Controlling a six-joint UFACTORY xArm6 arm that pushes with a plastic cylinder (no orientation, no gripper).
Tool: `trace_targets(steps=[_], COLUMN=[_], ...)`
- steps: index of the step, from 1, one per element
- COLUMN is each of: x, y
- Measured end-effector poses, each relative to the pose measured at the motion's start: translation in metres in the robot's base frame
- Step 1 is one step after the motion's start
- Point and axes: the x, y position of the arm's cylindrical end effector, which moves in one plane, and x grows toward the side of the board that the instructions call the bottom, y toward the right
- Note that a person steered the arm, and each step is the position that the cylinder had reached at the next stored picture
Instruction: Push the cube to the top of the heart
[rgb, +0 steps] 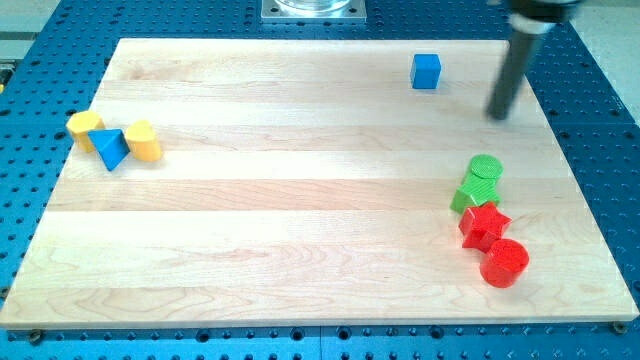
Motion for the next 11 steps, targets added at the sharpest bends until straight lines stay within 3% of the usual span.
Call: trace_targets(steps=[1,2,3,4,5,6,8,9,10,11], x=[-0.054,-0.084,-0.061,0.008,0.019,0.023,0.029,-0.005,-0.025,0.015], y=[0.011,-0.062,-0.192,-0.325,-0.319,-0.410,-0.477,-0.467,-0.495,-0.505])
